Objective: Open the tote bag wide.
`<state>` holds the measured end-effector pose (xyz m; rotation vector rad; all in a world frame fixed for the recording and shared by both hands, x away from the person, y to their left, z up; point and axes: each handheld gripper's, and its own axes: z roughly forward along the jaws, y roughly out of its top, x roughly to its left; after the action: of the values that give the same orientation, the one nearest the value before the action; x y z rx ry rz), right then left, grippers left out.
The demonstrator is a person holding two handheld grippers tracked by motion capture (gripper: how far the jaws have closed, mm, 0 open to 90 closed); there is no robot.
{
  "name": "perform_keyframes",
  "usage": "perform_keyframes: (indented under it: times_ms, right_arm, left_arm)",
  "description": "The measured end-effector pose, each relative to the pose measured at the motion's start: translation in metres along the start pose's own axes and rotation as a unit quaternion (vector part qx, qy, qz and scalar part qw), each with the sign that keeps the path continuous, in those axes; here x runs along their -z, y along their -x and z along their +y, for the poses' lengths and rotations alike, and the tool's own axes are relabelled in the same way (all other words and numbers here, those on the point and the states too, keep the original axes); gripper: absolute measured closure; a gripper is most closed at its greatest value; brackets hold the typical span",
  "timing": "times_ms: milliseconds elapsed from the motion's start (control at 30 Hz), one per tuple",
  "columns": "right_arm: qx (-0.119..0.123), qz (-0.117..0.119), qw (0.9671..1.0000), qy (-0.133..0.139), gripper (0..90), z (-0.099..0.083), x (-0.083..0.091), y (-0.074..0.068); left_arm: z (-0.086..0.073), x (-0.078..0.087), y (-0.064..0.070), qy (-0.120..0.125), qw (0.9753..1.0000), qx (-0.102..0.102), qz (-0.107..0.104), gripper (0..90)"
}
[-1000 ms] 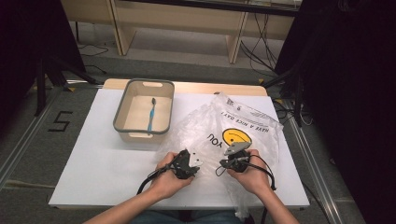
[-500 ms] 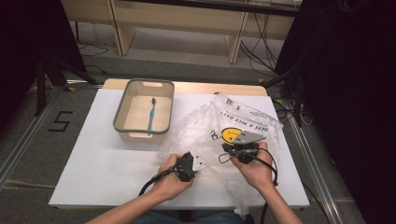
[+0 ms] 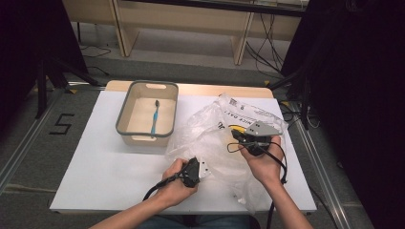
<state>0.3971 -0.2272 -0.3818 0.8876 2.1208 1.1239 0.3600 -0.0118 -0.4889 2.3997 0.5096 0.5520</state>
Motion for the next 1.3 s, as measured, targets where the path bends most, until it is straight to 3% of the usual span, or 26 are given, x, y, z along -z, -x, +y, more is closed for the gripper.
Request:
perform_keyframes:
  times_ms: [733,1133,1200,1300]
  right_arm:
    - [-0.020,-0.024,0.9987,0.041,90.0,0.015,0.004,0.005]
    - [-0.023,-0.021,0.9988,0.037,90.0,0.015,0.003,0.004]
    - [-0.023,-0.022,0.9988,0.037,90.0,0.014,0.003,0.004]
    - [-0.024,-0.021,0.9988,0.037,90.0,0.014,0.003,0.005]
  left_arm:
    - [0.000,0.000,0.001,0.000,1.0000,-0.004,0.002,88.9]
    - [0.000,0.002,-0.001,0.002,1.0000,0.001,-0.002,85.5]
    - [0.001,0.005,-0.002,0.009,0.9999,0.007,-0.011,84.7]
    - [0.004,0.014,-0.003,0.021,0.9998,-0.001,-0.007,80.7]
